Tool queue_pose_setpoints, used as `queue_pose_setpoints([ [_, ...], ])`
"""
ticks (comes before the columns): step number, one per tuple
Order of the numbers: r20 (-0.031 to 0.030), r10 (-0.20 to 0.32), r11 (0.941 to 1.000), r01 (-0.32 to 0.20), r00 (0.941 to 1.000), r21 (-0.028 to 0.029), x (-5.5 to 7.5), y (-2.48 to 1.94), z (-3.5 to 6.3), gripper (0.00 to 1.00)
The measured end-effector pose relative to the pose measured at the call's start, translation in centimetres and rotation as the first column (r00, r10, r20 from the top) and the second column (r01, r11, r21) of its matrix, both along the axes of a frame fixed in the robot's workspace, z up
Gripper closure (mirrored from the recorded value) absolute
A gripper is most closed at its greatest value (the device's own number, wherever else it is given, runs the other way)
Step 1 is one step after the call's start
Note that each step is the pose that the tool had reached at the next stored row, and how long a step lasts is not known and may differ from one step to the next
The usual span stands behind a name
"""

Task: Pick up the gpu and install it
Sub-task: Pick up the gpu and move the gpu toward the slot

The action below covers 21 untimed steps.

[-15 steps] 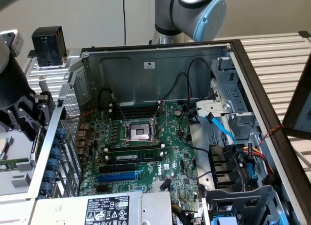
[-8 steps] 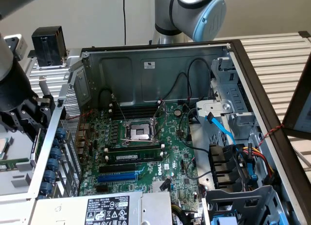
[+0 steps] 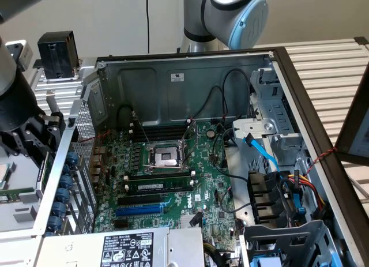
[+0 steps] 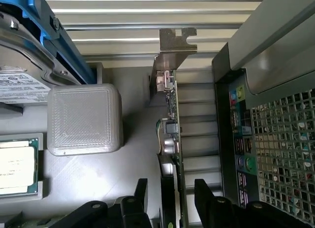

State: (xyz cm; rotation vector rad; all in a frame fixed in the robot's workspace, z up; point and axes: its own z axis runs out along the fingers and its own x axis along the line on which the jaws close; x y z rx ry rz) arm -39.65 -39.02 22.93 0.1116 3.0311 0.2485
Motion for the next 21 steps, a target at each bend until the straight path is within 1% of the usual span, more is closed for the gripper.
queue_pose_setpoints([
  [1, 0.0000, 0.002, 1.0000, -0.002, 1.0000, 0.0014, 0.00, -0.01, -0.01, 0.49],
  [2, -0.0013, 0.004, 1.0000, -0.004, 1.0000, 0.0039, 0.00, -0.02, -0.03, 0.49],
  [3, -0.0041, 0.005, 1.0000, -0.005, 1.0000, 0.0068, 0.00, -0.04, -0.06, 0.49],
  [4, -0.0114, 0.007, 0.9999, -0.006, 0.9999, 0.0087, 0.01, -0.05, -0.08, 0.49],
  [5, -0.0185, 0.008, 0.9999, -0.008, 0.9998, 0.0093, 0.01, -0.06, -0.08, 0.49],
  [6, -0.0272, 0.011, 0.9999, -0.011, 0.9996, 0.0095, 0.02, -0.07, -0.09, 0.49],
  [7, -0.0327, 0.016, 0.9998, -0.016, 0.9993, 0.0096, 0.03, -0.07, -0.09, 0.49],
  [8, -0.0337, 0.027, 0.9996, -0.027, 0.9991, 0.0097, 0.04, -0.07, -0.10, 0.49],
  [10, -0.0338, 0.055, 0.9985, -0.055, 0.9979, 0.0096, 0.05, -0.07, -0.10, 0.49],
  [11, -0.0339, 0.070, 0.9975, -0.070, 0.9969, 0.0089, 0.05, -0.07, -0.10, 0.49],
  [12, -0.0342, 0.083, 0.9965, -0.083, 0.9959, 0.0063, 0.06, -0.07, -0.09, 0.49],
  [13, -0.0347, 0.092, 0.9957, -0.092, 0.9951, 0.0014, 0.06, -0.07, -0.09, 0.49],
  [15, -0.0358, 0.098, 0.9951, -0.099, 0.9945, -0.0124, 0.07, -0.08, -0.09, 0.49],
  [16, -0.0368, 0.098, 0.9948, -0.099, 0.9945, -0.0230, 0.08, -0.08, -0.09, 0.49],
  [18, -0.0386, 0.097, 0.9940, -0.099, 0.9946, -0.0470, 0.11, -0.07, -0.09, 0.49],
  [19, -0.0384, 0.096, 0.9934, -0.098, 0.9946, -0.0587, 0.13, -0.07, -0.09, 0.49],
  [20, -0.0367, 0.096, 0.9928, -0.098, 0.9947, -0.0687, 0.21, -0.06, -0.09, 0.49],
  [21, -0.0327, 0.096, 0.9925, -0.098, 0.9949, -0.0724, 0.28, -0.05, -0.09, 0.49],
])
